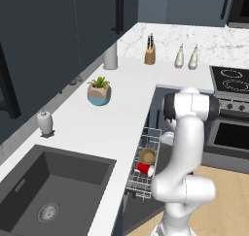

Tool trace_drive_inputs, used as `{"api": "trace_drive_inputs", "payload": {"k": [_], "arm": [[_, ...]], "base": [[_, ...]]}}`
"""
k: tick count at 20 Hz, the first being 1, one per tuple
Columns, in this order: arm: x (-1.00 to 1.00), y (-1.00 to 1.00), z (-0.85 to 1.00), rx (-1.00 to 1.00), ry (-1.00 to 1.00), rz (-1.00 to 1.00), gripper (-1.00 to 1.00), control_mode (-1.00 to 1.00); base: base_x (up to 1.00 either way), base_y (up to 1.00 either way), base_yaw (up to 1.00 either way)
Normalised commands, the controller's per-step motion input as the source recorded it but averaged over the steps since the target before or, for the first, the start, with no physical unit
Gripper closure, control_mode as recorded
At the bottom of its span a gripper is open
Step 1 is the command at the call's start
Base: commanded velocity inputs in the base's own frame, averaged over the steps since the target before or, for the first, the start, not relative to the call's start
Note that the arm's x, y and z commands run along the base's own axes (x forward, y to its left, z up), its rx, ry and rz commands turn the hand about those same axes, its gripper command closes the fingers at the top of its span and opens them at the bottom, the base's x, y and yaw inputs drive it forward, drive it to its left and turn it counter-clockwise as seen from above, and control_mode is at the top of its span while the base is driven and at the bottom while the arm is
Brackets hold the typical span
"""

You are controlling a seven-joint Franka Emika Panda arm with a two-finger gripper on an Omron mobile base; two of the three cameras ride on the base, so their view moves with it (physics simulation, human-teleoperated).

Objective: Pick up the cup and bowl from the counter, place them in the dishwasher, and close the dishwasher door.

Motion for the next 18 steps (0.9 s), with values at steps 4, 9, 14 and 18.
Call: {"api": "trace_drive_inputs", "payload": {"k": [4, 9, 14, 18], "arm": [[-0.85, -0.3, 0.97, 0.09, -0.1, -0.06, -1.0, -1.0], [-0.61, -0.67, 0.68, 0.14, 0.0, -0.05, -1.0, -1.0], [-0.32, -0.61, 0.45, 0.13, 0.04, -0.02, -1.0, -1.0], [-0.19, -0.53, -0.4, 0.23, -0.01, -0.01, -1.0, -1.0]], "base": [[0.0, 0.0, 0.0], [0.0, 0.0, 0.0], [0.0, 0.0, 0.0], [0.0, 0.0, 0.0]]}}
